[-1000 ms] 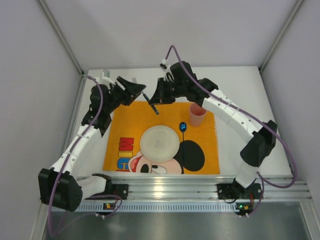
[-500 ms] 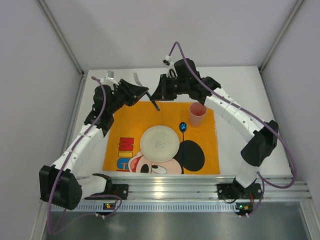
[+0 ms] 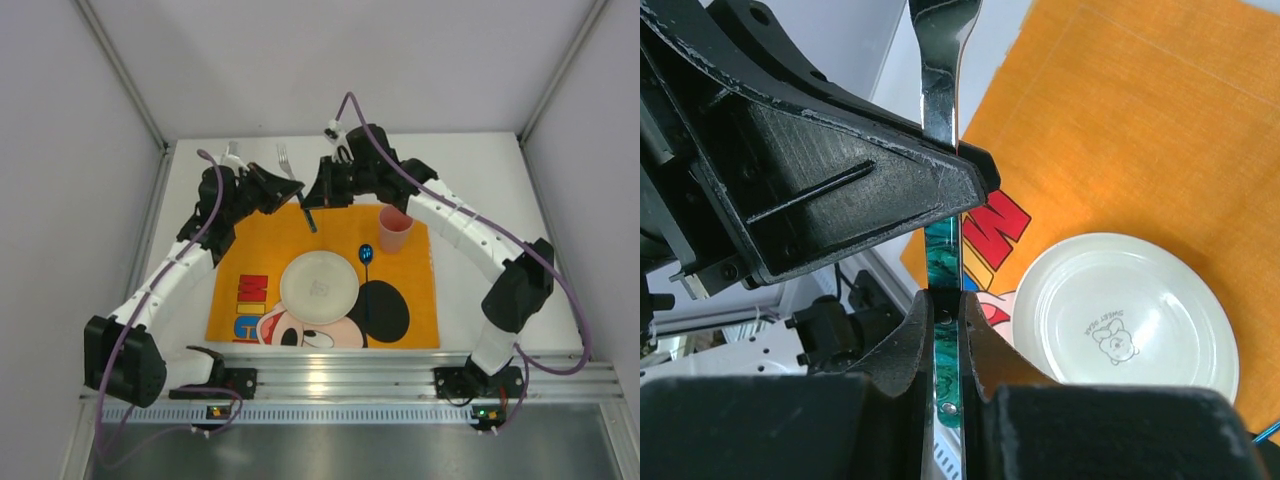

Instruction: Set the dinner table for one person

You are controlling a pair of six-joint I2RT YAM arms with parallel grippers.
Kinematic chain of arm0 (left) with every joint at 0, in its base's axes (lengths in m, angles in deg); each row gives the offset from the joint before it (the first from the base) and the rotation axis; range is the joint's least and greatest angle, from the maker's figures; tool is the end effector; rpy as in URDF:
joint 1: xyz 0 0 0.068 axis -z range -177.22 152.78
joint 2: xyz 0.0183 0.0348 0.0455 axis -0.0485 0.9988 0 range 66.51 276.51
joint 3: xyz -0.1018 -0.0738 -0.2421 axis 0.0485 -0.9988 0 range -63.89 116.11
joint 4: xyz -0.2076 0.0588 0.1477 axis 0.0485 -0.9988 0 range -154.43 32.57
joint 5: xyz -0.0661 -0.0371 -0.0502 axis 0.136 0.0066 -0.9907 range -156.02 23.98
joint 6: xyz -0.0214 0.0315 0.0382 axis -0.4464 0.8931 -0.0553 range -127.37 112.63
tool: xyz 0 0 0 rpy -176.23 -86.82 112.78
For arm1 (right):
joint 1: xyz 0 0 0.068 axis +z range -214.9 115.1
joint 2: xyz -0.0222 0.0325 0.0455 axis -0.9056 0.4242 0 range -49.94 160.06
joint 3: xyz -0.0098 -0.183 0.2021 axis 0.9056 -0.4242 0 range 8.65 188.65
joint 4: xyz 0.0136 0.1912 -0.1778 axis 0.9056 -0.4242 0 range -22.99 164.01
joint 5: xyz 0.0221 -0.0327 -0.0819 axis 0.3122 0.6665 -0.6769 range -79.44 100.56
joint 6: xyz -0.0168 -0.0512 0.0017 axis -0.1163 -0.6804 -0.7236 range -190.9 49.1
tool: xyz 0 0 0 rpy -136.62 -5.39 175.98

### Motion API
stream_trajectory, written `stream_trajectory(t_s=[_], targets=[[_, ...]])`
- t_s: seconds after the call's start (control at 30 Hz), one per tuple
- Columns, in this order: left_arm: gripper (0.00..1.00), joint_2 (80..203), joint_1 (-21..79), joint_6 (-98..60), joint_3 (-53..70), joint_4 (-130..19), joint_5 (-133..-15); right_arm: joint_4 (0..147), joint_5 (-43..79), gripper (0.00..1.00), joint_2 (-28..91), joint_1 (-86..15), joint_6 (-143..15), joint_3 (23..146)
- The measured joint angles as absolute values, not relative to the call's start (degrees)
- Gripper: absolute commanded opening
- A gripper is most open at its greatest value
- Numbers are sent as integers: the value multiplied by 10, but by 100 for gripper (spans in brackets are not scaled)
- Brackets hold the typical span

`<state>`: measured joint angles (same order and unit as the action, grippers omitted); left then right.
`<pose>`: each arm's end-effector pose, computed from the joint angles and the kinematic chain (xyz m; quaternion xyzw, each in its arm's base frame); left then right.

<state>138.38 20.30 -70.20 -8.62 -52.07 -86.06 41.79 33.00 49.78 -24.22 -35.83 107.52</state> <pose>0.2778 -0.1004 0.3309 -0.1914 0.7450 -0.5058 0.3906 0.2945 0.2711 0.3718 -0.1348 0.8567 0.4220 0.2640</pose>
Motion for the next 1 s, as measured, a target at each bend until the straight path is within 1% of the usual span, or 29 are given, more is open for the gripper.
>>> stream_trajectory(t_s=[0.03, 0.07, 0.1, 0.13, 0.17, 0.2, 0.23, 0.3, 0.37, 0.57, 0.77, 1.0], targets=[[0, 1384, 203, -695, -81, -529, -861, 418, 332, 1, 498, -243, -359, 1075], [0, 1384, 203, -687, -74, -540, -861, 418, 335, 9, 498, -243, -359, 1075], [0, 1384, 203, -676, -65, -557, -861, 418, 340, 36, 498, -245, -359, 1075], [0, 1384, 203, -667, -58, -569, -863, 417, 346, 47, 498, -247, -354, 1075], [0, 1384, 202, -651, -49, -586, -864, 414, 349, 63, 498, -250, -359, 1075], [0, 1384, 196, -633, -42, -605, -870, 410, 352, 84, 497, -255, -357, 1075], [0, 1385, 188, -619, -35, -623, -877, 407, 356, 88, 496, -264, -359, 1075], [0, 1385, 165, -580, -28, -665, -886, 399, 358, 93, 493, -285, -368, 1075], [0, 1388, 144, -537, -25, -717, -889, 394, 357, 94, 489, -305, -374, 1075], [0, 1416, 114, -394, -18, -862, -870, 380, 358, 94, 437, -362, -388, 1024], [0, 1427, 114, -297, -72, -892, -892, 376, 360, 94, 392, -385, -393, 971], [0, 1457, 94, -241, -128, -886, -928, 375, 364, 93, 371, -387, -397, 934]])
